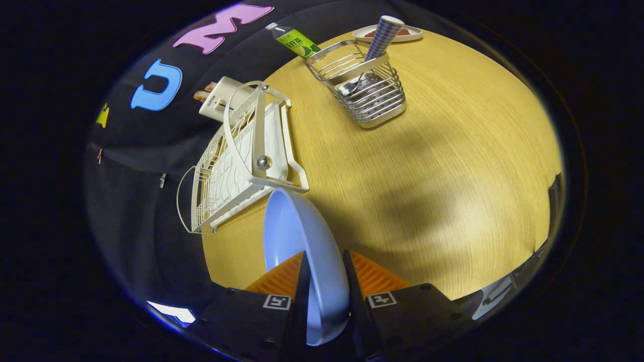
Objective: Take the plate from the dish rack, then take the spoon from the basket and place it into the plate.
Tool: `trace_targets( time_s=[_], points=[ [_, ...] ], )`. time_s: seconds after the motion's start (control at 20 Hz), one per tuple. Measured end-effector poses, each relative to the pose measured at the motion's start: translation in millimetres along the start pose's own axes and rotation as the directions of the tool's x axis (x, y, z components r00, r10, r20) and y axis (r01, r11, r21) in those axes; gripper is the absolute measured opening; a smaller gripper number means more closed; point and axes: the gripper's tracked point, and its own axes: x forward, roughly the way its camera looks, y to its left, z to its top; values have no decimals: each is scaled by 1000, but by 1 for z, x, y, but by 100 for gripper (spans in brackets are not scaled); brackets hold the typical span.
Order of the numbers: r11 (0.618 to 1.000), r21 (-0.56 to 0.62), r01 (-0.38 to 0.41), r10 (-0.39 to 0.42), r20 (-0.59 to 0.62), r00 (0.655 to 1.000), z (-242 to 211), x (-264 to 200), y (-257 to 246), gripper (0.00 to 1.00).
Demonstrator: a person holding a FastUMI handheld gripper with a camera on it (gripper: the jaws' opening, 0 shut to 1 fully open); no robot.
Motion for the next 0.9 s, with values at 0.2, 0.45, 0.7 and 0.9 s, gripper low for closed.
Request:
trace_targets(
  time_s=[0.2,0.45,0.7,0.9],
  points=[
    [1000,-5,24,-24,12,1000,4,-3,-8,59],
    [990,-119,75,-65,84,994,21,-23,-14,87],
    [964,-262,34,19,197,980,56,-66,26,97],
    [927,-374,-19,135,286,949,100,-106,75,97]
  ],
)
